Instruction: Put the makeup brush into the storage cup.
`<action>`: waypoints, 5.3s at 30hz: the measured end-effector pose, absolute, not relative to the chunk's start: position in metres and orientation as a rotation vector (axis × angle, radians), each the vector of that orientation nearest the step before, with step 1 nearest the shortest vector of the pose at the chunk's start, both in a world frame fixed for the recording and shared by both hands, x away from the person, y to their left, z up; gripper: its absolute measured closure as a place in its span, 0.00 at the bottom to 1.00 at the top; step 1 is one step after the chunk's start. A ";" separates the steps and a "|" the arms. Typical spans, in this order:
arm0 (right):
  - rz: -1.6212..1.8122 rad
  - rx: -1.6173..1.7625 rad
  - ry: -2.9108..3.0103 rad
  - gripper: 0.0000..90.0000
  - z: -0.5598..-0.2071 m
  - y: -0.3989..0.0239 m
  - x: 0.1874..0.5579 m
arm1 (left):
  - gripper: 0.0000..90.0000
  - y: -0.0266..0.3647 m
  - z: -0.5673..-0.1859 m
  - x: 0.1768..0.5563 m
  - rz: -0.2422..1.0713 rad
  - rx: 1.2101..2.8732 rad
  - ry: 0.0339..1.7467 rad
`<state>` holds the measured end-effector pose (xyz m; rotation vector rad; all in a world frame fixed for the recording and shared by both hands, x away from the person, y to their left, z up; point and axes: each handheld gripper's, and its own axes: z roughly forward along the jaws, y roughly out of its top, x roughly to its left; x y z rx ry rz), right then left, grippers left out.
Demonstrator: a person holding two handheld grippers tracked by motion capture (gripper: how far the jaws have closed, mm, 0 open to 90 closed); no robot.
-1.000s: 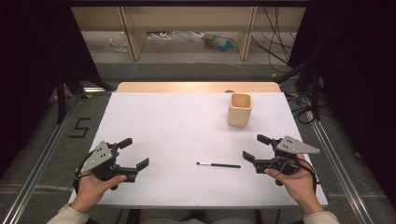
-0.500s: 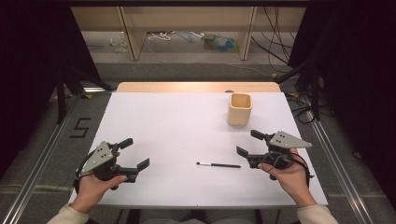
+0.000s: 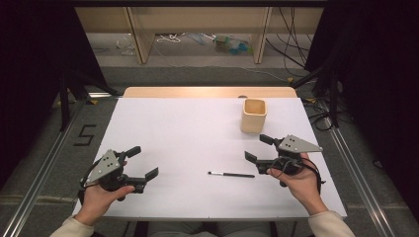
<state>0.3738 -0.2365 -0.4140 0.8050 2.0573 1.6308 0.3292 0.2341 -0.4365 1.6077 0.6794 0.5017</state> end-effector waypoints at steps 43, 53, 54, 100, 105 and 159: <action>1.621 0.764 2.087 0.18 -0.412 -0.209 0.398 | 0.05 0.234 -0.437 0.329 0.501 1.607 0.677; 1.637 0.750 2.084 0.18 -0.413 -0.202 0.404 | 0.05 0.234 -0.437 0.329 0.500 1.607 0.676; 1.646 0.748 2.084 0.18 -0.413 -0.201 0.404 | 0.05 0.234 -0.437 0.329 0.500 1.607 0.676; 1.649 0.738 2.163 0.19 -0.420 -0.165 0.429 | 0.05 0.233 -0.438 0.330 0.493 1.611 0.678; 1.568 0.683 2.225 0.23 -0.417 -0.162 0.433 | 0.05 0.233 -0.439 0.330 0.489 1.612 0.680; 0.241 0.304 3.003 0.32 -0.445 -0.131 0.439 | 0.05 0.232 -0.439 0.330 0.481 1.615 0.657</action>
